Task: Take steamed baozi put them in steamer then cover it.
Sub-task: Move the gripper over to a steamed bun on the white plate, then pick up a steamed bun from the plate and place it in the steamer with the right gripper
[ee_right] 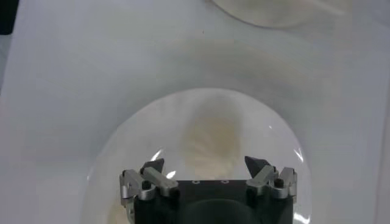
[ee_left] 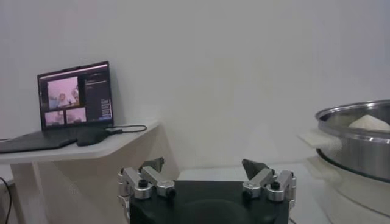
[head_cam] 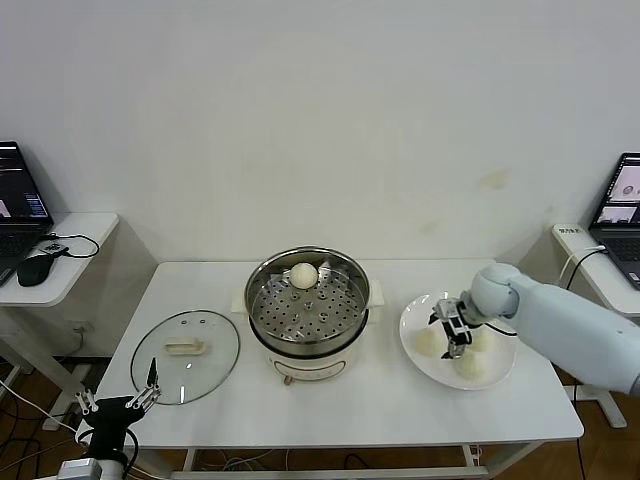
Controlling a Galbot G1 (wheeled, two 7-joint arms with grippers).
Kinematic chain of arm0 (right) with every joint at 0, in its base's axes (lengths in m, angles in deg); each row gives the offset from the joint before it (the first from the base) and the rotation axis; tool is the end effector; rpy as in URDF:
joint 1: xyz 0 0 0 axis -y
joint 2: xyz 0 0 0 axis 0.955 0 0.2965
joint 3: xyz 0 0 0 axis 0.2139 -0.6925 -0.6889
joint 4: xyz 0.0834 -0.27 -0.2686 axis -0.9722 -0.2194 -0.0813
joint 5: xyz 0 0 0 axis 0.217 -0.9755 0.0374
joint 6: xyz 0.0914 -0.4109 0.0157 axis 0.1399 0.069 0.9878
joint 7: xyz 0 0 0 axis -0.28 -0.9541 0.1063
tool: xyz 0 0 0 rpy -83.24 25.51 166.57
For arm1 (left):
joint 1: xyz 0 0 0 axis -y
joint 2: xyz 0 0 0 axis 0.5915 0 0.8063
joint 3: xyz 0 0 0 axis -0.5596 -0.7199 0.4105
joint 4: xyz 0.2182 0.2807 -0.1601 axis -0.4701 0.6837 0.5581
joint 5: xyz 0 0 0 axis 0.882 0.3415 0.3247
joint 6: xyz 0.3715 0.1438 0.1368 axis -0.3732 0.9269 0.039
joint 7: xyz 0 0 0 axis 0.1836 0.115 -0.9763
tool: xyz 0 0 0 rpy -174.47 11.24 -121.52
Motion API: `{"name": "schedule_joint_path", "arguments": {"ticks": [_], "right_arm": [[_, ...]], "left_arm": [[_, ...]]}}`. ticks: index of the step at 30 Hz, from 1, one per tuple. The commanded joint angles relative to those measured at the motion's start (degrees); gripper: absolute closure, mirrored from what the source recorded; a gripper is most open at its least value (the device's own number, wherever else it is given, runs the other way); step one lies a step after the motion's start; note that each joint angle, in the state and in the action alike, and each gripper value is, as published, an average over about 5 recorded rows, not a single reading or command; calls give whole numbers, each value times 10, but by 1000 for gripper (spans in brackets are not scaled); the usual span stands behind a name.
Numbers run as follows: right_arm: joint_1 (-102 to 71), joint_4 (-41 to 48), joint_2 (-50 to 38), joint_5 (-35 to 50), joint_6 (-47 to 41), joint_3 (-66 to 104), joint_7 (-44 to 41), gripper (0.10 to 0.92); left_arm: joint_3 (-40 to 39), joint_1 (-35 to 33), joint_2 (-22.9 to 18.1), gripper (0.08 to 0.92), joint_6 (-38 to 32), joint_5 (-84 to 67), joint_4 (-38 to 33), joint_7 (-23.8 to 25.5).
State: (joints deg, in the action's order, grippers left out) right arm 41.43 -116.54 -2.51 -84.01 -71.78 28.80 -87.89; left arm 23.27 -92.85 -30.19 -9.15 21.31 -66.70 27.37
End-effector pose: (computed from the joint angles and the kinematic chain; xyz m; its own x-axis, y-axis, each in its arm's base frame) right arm 0.5930 -0.1137 -0.2714 -0.2312 -0.1365 0.9633 -0.9519 -0.1728 -0.2530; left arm 0.1805 0.1317 -0.3440 -0.9768 -0.2056 0.0597 -0.1945 0.9687 0.1543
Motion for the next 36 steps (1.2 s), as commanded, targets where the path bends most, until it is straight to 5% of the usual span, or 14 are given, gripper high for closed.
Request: {"name": "schedule_joint_path", "arguments": {"ticks": [1,21,36], "right_arm": [[-17,31,26,-14,5,14,2,217],[-15,54,41,-24,10,25,-1,401],[152,-53,-37,79,-39,-29,-36,406]], "left_arm": [[0,1,0,177,0,0,1,0],[-1,1,-1,177,0,0,0,0],[-4,5,4,177,1,0,-5,1]]}}
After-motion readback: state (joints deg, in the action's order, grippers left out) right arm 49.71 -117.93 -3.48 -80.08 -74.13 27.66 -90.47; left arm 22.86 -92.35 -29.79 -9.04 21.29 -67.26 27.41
